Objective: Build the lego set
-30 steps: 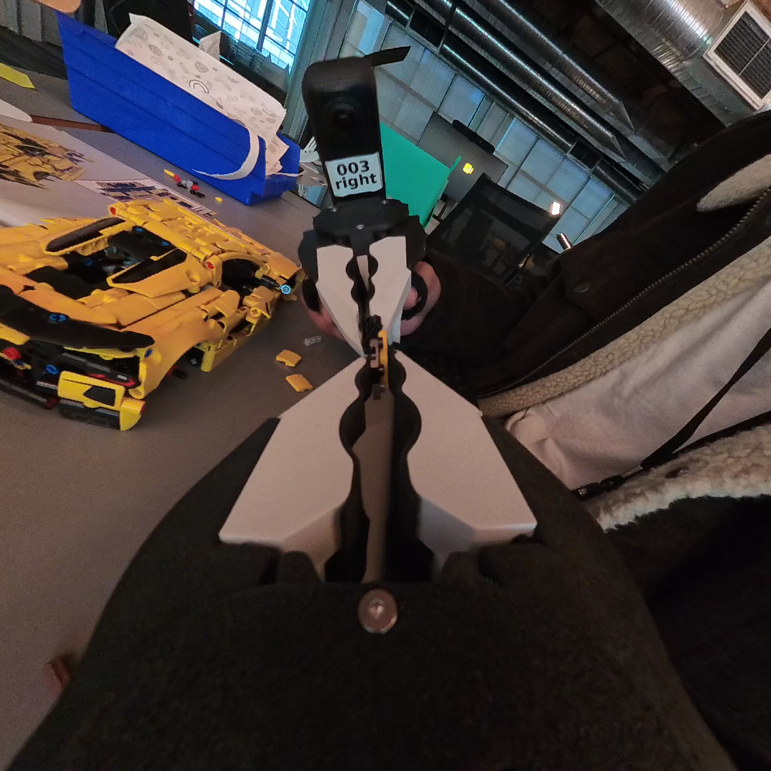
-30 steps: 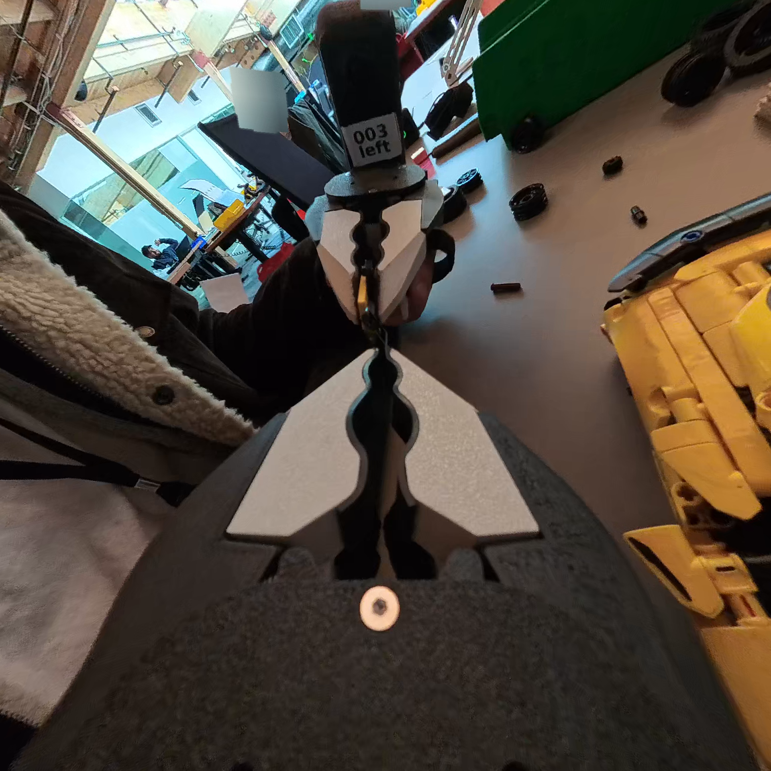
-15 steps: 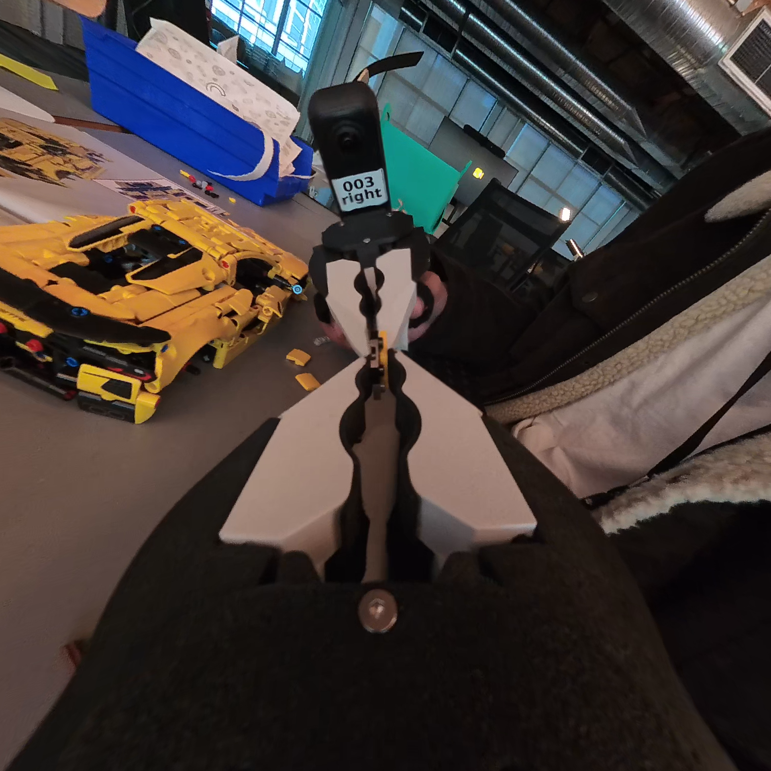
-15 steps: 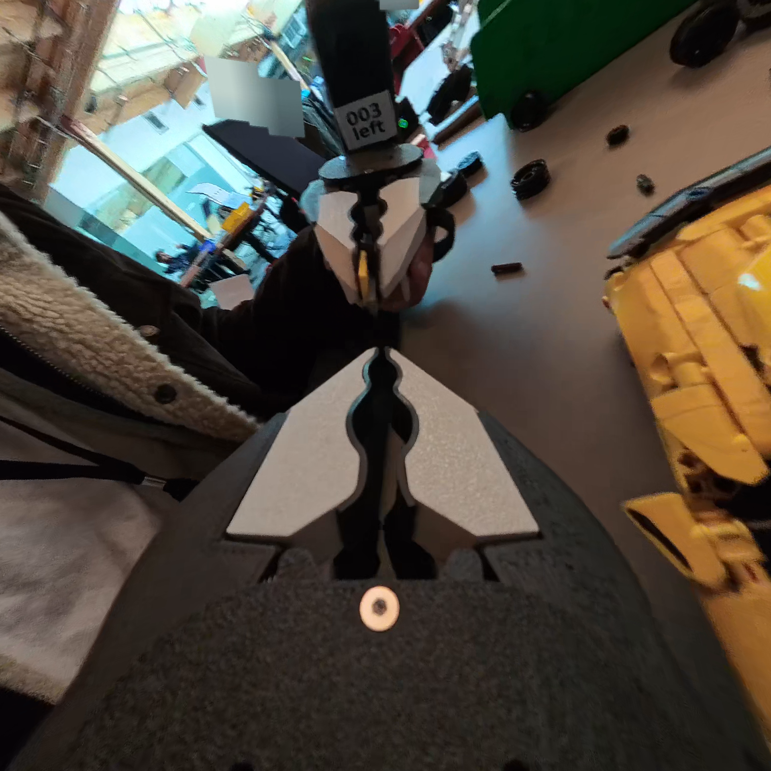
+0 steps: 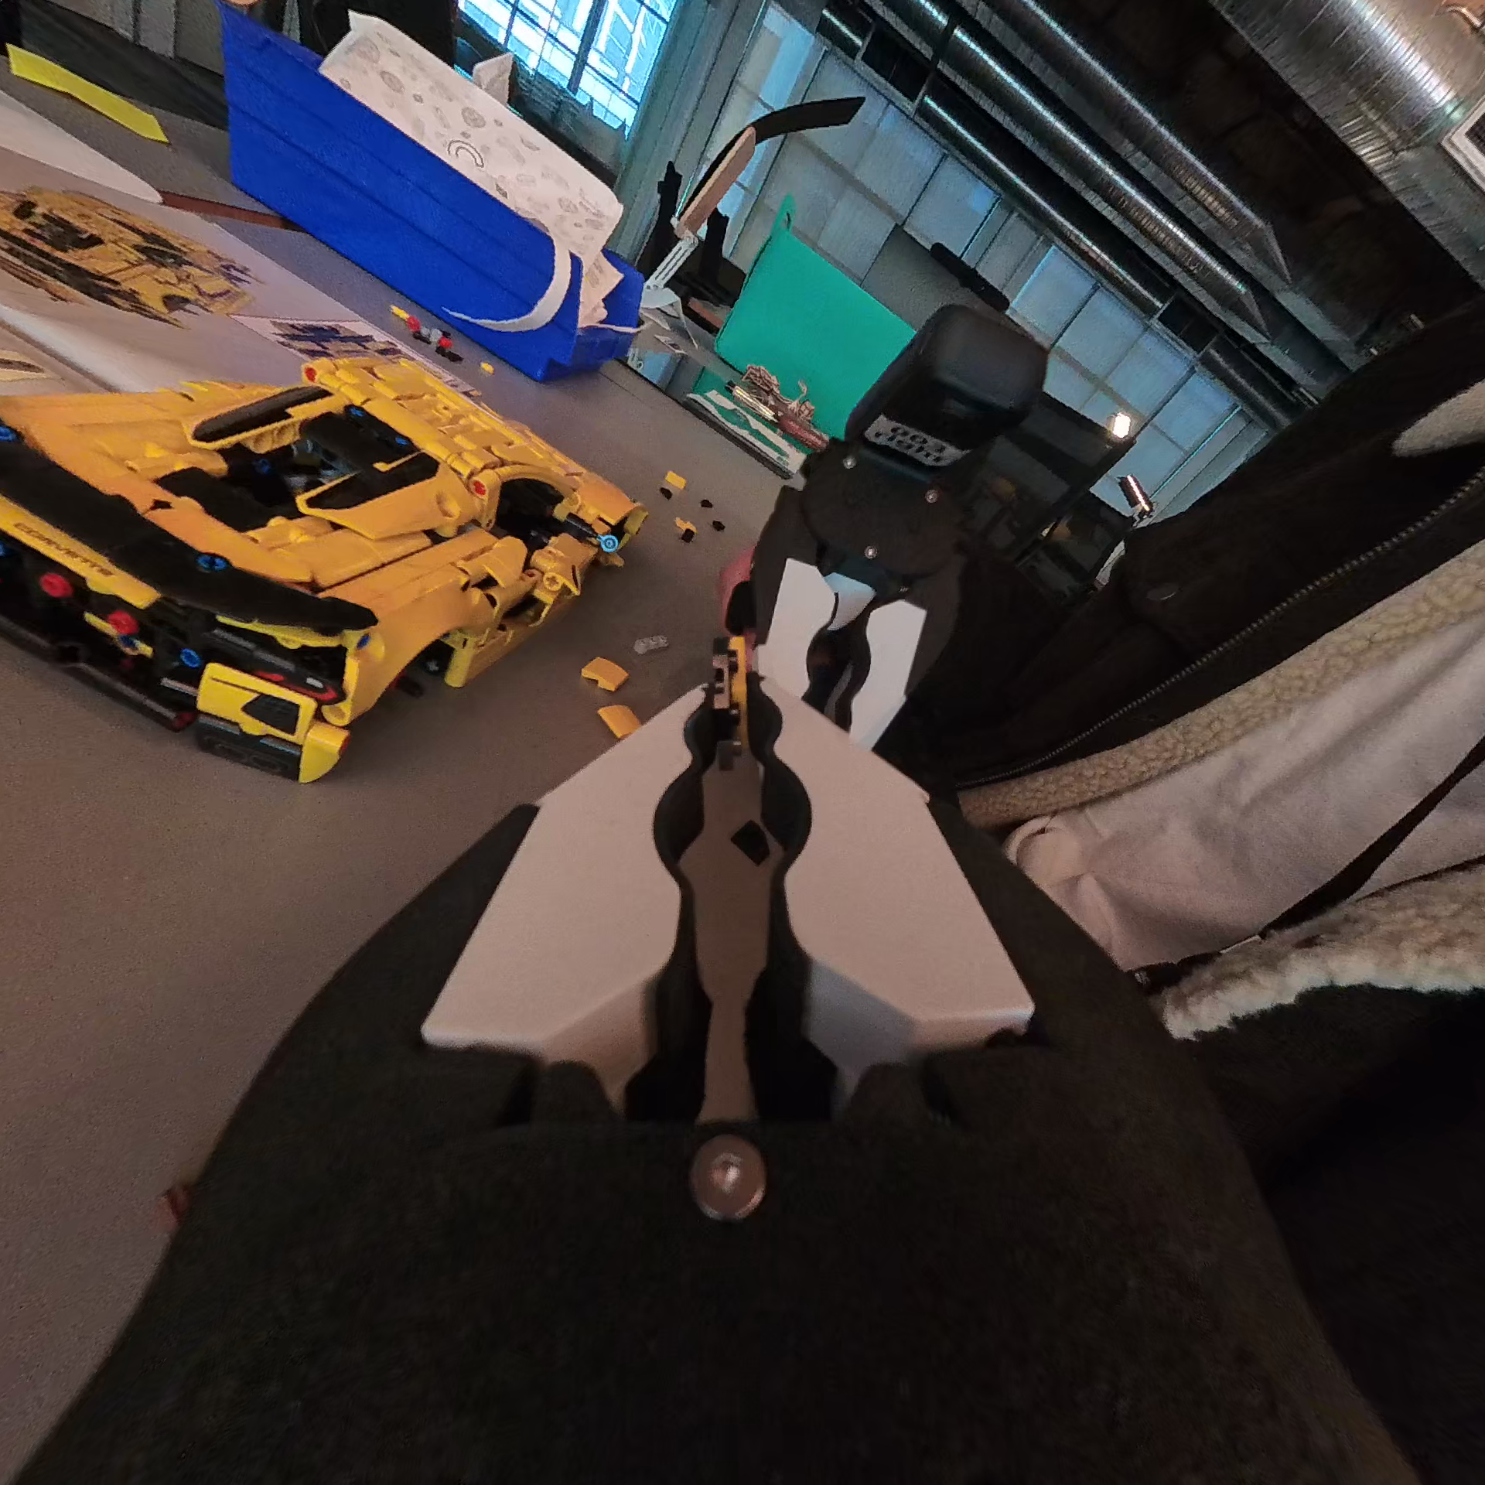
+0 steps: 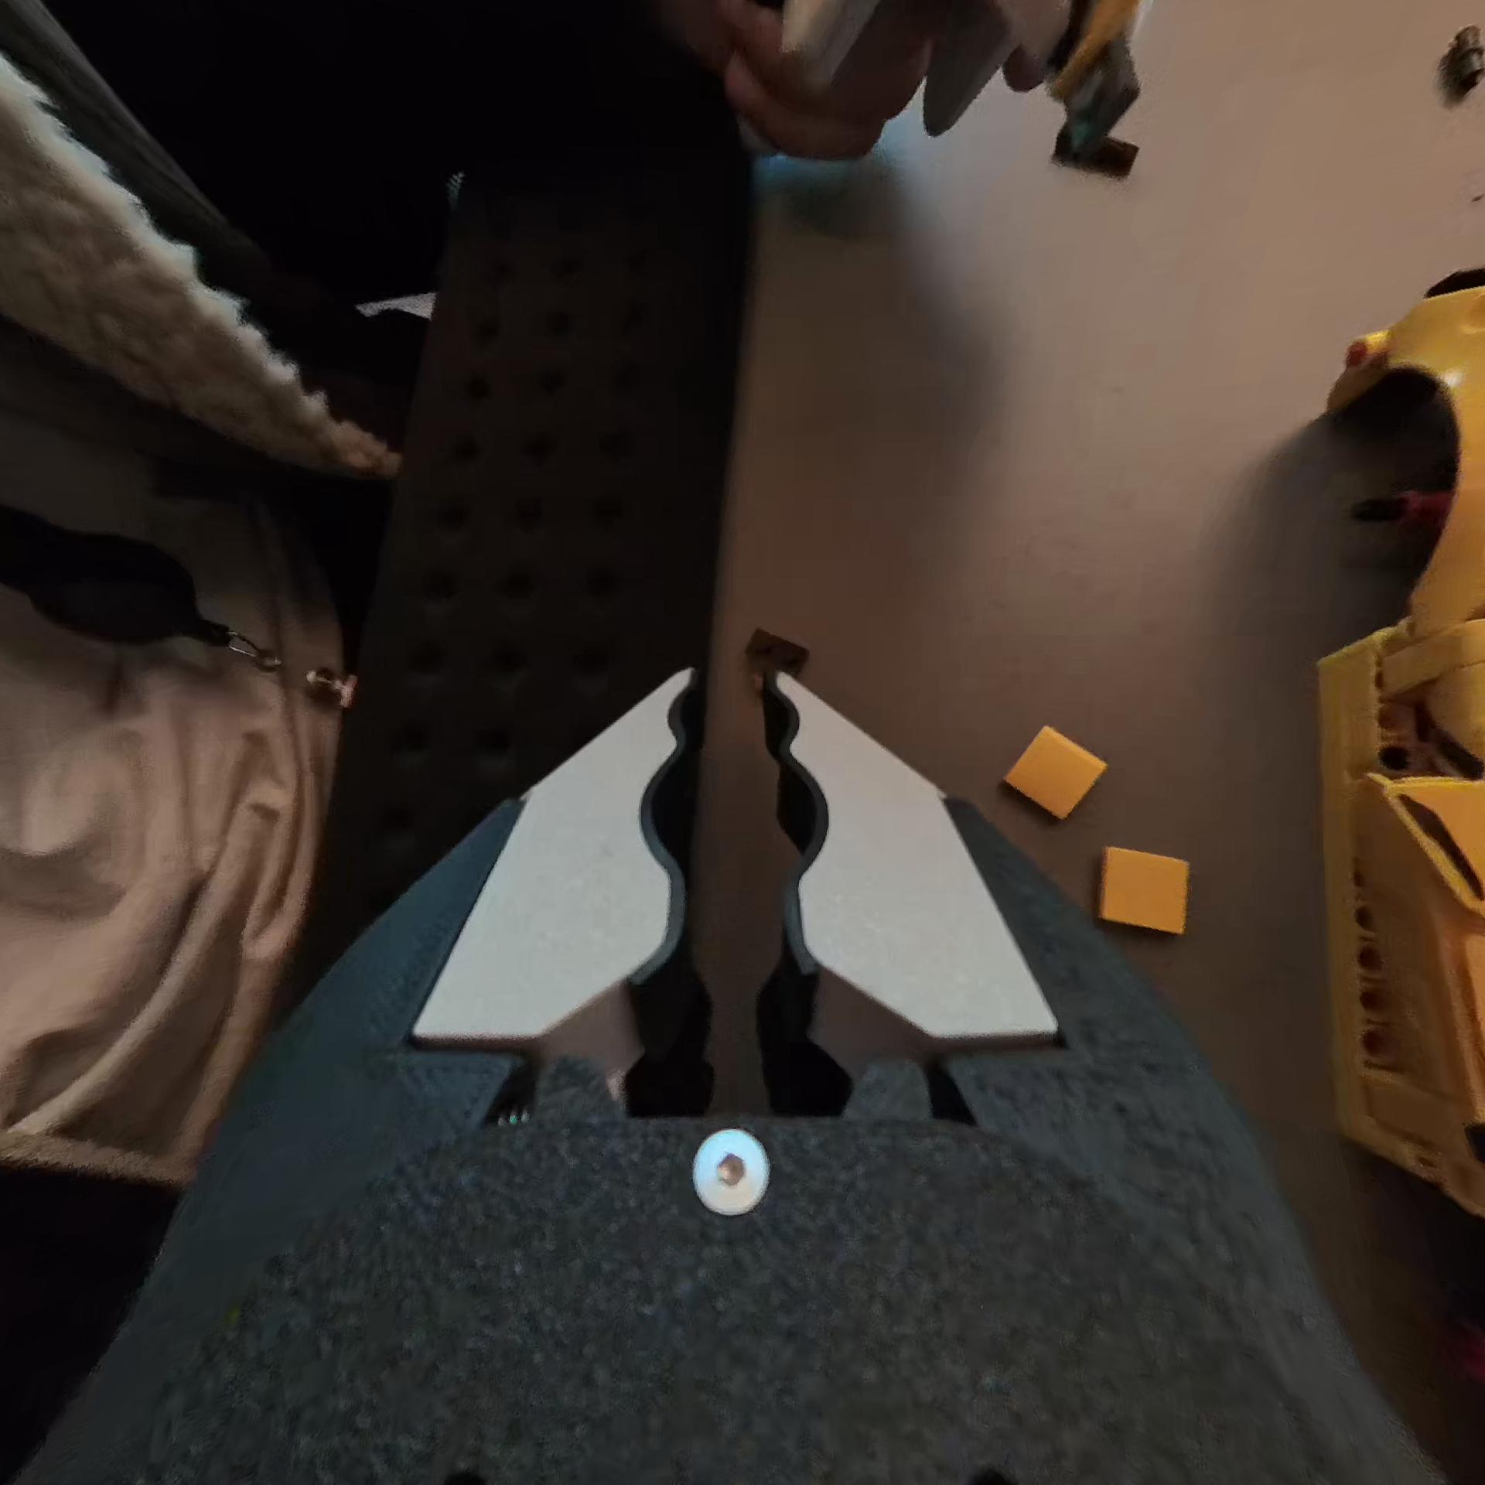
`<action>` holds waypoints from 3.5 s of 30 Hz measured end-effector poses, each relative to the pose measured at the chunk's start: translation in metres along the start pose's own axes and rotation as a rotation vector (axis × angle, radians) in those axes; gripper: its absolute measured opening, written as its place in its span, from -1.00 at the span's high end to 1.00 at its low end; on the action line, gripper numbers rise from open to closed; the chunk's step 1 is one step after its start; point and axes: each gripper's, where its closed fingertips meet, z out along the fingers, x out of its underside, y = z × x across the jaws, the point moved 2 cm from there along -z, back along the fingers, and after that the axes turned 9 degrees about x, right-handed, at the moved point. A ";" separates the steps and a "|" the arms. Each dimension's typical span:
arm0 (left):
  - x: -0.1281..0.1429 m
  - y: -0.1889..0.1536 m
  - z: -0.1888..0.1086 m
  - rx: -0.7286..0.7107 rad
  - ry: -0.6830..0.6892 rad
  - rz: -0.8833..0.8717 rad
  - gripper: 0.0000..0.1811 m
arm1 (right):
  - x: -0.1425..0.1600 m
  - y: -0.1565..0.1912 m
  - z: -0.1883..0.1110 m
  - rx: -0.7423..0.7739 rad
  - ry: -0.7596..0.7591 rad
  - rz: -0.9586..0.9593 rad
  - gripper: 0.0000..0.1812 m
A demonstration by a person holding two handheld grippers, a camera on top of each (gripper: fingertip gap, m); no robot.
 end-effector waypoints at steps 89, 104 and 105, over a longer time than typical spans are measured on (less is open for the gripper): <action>0.005 -0.001 0.004 0.043 0.034 -0.043 0.94 | -0.085 -0.049 -0.007 0.546 -0.229 -0.570 0.83; 0.005 -0.002 0.002 0.041 0.035 -0.028 0.94 | -0.097 -0.045 -0.015 0.605 -0.231 -0.726 0.82; 0.006 -0.002 0.003 0.030 0.047 -0.017 0.94 | -0.095 -0.046 -0.014 0.599 -0.207 -0.737 0.82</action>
